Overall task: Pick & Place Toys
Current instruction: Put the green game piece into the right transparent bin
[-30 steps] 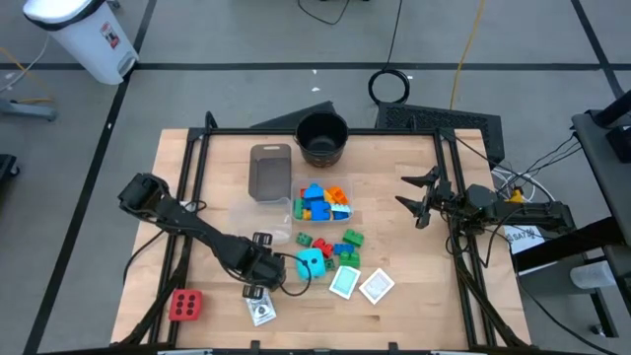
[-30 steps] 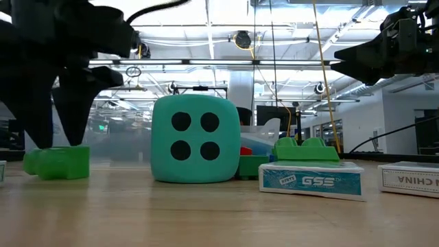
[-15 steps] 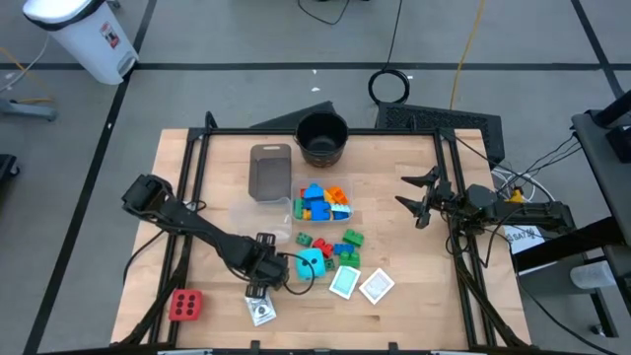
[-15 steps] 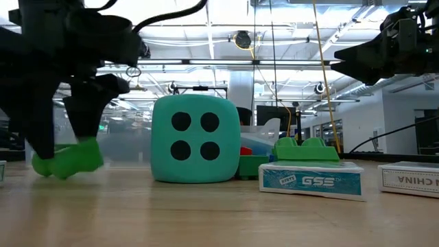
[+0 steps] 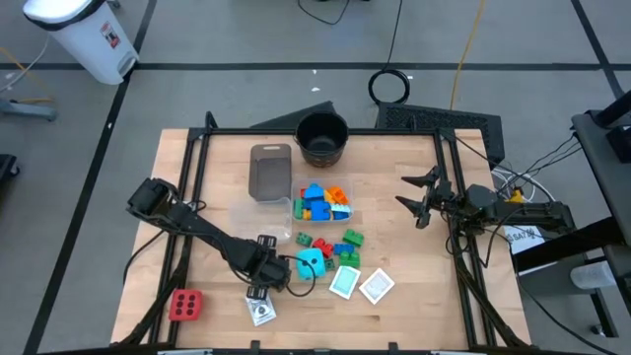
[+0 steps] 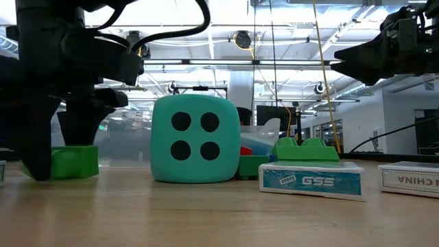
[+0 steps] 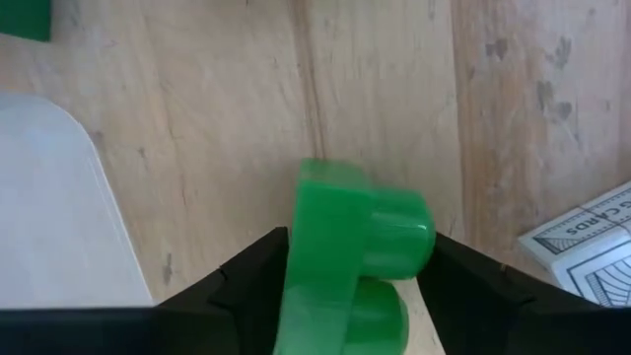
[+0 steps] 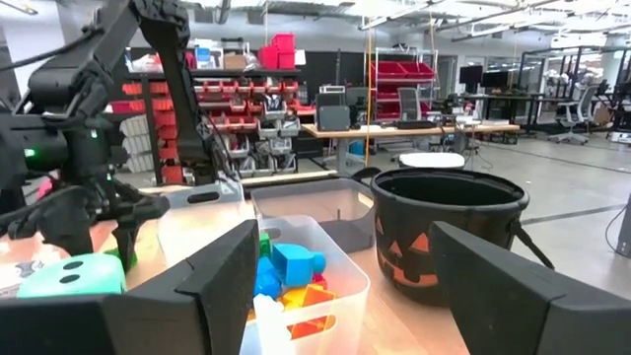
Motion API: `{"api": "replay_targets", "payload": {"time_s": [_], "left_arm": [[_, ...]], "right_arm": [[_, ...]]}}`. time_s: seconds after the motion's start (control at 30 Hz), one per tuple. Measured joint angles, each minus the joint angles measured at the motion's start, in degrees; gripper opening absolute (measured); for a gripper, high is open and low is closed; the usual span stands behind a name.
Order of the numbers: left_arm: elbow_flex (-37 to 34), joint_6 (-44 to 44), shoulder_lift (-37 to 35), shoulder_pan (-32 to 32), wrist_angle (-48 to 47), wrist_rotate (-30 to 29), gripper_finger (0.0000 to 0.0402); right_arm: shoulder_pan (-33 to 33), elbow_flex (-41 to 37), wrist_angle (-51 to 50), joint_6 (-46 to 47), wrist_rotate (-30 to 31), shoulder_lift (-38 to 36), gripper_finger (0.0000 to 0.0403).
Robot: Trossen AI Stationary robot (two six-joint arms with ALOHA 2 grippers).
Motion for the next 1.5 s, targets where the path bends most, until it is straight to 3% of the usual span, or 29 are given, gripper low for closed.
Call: {"api": "replay_targets", "payload": {"time_s": [0.13, 0.43, 0.67, 0.8, 0.9, 1.07, 1.27, 1.5], "left_arm": [[0.0, 0.0, 0.0, 0.2, 0.0, 0.3, 0.0179], [1.1, -0.2, -0.2, 0.3, -0.4, 0.3, 0.0177], [5.9, -1.5, -3.8, 0.6, -0.2, -0.1, 0.0177], [10.0, 0.1, -6.0, 0.6, -0.2, -2.8, 0.0177], [13.1, 2.6, -7.5, 1.5, -0.1, -8.0, 0.0177], [17.9, 9.3, -8.1, 6.2, 2.8, -15.2, 0.0177], [18.0, 19.8, -7.6, 16.5, 11.9, -15.9, 0.0177], [18.0, 22.7, -2.9, 27.6, 24.0, -4.6, 0.0177]], "right_arm": [[0.0, 0.0, 0.0, 0.0, 0.0, 0.0, 0.0267], [0.0, 0.0, 0.0, 0.0, 0.0, 0.0, 0.0267], [0.0, 0.0, 0.0, 0.0, 0.0, 0.0, 0.0267], [0.0, 0.0, 0.0, 0.0, 0.0, 0.0, 0.0267], [0.0, 0.0, 0.0, 0.0, 0.0, 0.0, 0.0268], [0.0, 0.0, 0.0, 0.0, 0.0, 0.0, 0.0267], [0.0, 0.0, 0.0, 0.0, 0.0, 0.0, 0.0268], [0.0, 0.0, 0.0, 0.0, 0.0, 0.0, 0.0267]]}}
